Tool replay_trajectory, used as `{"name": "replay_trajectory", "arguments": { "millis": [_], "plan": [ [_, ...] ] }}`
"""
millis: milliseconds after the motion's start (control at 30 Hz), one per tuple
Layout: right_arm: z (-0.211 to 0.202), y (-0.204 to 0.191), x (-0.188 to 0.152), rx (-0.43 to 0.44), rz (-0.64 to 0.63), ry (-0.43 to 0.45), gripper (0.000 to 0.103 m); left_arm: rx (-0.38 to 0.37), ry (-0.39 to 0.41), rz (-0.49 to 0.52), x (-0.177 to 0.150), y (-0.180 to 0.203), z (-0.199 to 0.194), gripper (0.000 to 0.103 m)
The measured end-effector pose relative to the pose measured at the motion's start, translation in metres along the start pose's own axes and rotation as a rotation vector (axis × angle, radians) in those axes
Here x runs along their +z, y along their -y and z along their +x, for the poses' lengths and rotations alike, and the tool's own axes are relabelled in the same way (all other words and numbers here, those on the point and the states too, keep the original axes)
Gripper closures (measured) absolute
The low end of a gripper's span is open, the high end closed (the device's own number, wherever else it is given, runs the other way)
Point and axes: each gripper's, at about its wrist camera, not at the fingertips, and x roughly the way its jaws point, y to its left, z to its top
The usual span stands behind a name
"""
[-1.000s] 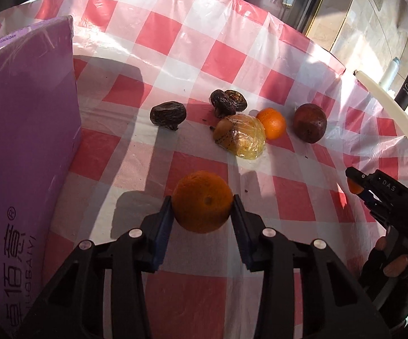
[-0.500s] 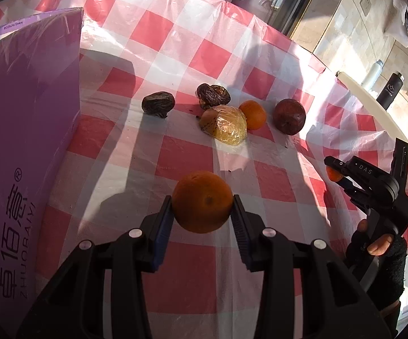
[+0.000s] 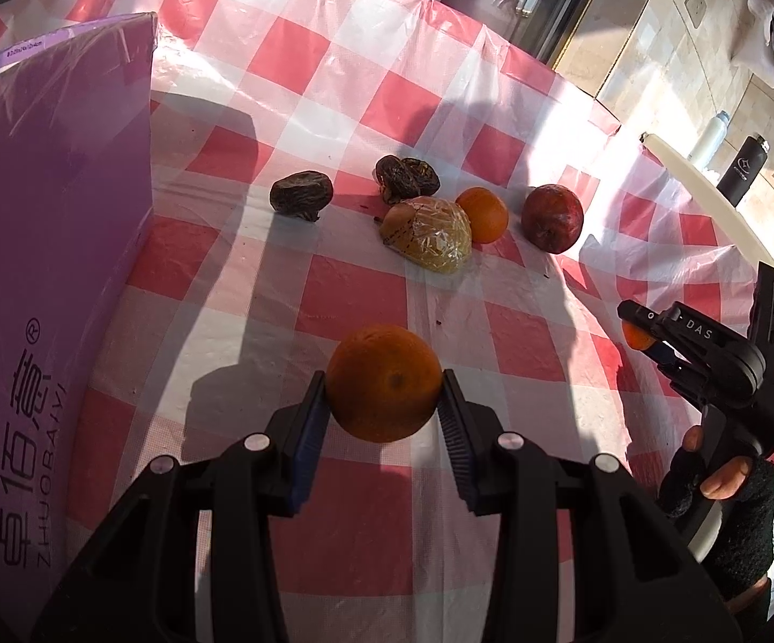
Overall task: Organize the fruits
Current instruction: 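Carry both oranges in the grippers over to the white box, then lower both oranges into the box and open both grippers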
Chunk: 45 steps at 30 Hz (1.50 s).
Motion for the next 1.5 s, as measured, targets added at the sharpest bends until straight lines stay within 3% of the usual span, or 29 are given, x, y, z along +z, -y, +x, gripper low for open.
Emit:
{"name": "replay_trajectory", "arguments": {
  "millis": [400,667,900,1033,1167,1333,1500],
  "plan": [
    [-0.044,-0.057,-0.082,0.034,-0.073,-0.01,0.065,0.025,0.009,0.007,-0.003,0.002,-0.005,0.062],
    [-0.075,-0.051,-0.112,0.054,-0.024,0.004,0.065,0.049,0.064,0.014,-0.03,-0.003,-0.043,0.062],
    [-0.093,-0.059,-0.123,0.156,0.002,0.039,0.065,0.013,0.267,0.113,-0.042,0.019,-0.122,0.062],
    [-0.107,-0.092,-0.127,0.238,-0.065,0.056,0.065,0.025,0.395,0.141,-0.034,0.021,-0.174,0.062],
    [-0.125,-0.137,-0.129,0.353,-0.141,0.082,0.065,0.1,0.496,0.115,-0.025,0.002,-0.216,0.062],
    [-0.14,-0.205,-0.137,0.467,-0.272,0.085,0.065,0.261,0.578,0.078,-0.011,-0.04,-0.25,0.062],
    [-0.139,-0.272,-0.151,0.53,-0.414,0.053,0.065,0.37,0.512,0.043,0.011,-0.088,-0.256,0.062]
  ]
}}
